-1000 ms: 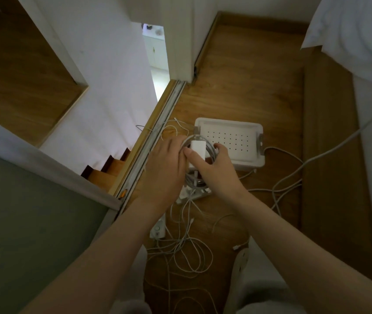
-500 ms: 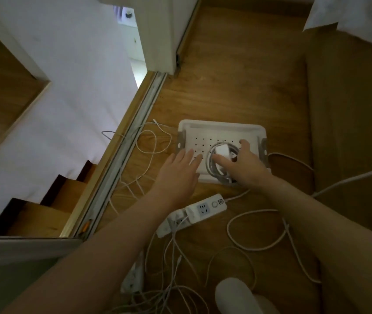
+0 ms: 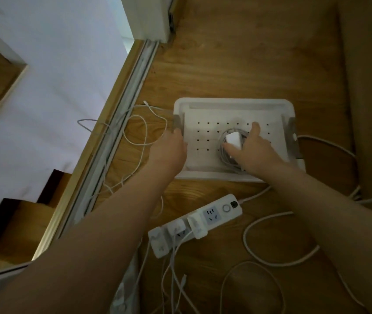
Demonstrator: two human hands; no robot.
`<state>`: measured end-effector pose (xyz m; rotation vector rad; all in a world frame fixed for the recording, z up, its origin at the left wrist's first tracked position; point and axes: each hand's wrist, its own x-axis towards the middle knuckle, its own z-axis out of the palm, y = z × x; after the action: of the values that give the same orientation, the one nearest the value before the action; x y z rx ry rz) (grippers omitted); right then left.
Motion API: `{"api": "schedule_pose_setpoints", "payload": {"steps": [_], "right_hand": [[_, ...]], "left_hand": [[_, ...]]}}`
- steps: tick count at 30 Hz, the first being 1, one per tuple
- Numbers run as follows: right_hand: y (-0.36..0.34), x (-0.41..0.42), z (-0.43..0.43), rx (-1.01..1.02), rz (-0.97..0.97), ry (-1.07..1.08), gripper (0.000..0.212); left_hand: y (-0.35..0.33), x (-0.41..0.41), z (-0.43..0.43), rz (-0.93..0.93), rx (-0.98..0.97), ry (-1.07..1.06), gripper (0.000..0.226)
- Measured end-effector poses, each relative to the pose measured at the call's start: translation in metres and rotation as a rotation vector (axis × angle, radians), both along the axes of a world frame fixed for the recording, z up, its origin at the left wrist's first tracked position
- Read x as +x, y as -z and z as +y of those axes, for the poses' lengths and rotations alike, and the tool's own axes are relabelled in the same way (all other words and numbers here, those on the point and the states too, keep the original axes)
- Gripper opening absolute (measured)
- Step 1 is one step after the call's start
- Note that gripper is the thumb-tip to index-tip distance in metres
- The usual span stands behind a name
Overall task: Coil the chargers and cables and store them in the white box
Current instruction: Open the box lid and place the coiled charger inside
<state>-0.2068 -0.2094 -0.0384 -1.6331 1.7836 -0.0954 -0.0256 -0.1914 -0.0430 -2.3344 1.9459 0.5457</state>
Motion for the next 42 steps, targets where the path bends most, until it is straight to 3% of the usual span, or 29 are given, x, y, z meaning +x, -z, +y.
{"api": "schedule_pose_setpoints", "payload": {"steps": [10,13,18,23,26,28,31,33,36,40,42], "right_hand": [[0.009,-0.002,0.014,-0.014,0.038,-0.064,0.091],[0.011,-0.002,0.023,-0.012,0.022,-0.064,0.088],[0.010,-0.002,0.032,-0.018,0.018,-0.084,0.087],[0.012,-0.001,0.038,-0.034,0.016,-0.098,0.086],[0.014,0.000,0.038,-0.029,-0.021,-0.084,0.085],[0.017,0.001,0.039,-0.027,-0.069,-0.067,0.085],[0.021,0.002,0.045,-0.012,-0.155,-0.059,0.084],[0.023,0.000,0.049,-0.003,-0.246,-0.025,0.083],[0.024,-0.007,0.052,-0.014,-0.326,0.009,0.087],[0.012,-0.019,0.057,0.027,-0.245,-0.258,0.111],[0.000,-0.036,0.052,0.078,-0.229,-0.331,0.111]], "left_hand": [[0.003,0.001,0.001,-0.031,-0.025,0.058,0.023],[0.002,0.006,0.018,0.050,-0.034,0.055,0.019],[0.023,0.034,0.056,0.400,-0.078,-0.241,0.026],[0.034,0.029,0.065,0.409,-0.012,-0.389,0.016],[0.019,0.016,0.062,0.191,-0.276,-0.270,0.039],[0.006,-0.004,0.057,0.268,-0.366,-0.106,0.039],[0.000,-0.047,0.046,0.652,-0.052,-0.058,0.040],[0.003,-0.068,0.042,0.789,0.066,-0.144,0.044],[0.007,-0.081,0.038,0.786,0.079,-0.242,0.047],[0.017,-0.085,0.038,0.643,0.054,-0.165,0.042],[0.016,-0.088,0.041,0.632,0.022,-0.173,0.044]]}}
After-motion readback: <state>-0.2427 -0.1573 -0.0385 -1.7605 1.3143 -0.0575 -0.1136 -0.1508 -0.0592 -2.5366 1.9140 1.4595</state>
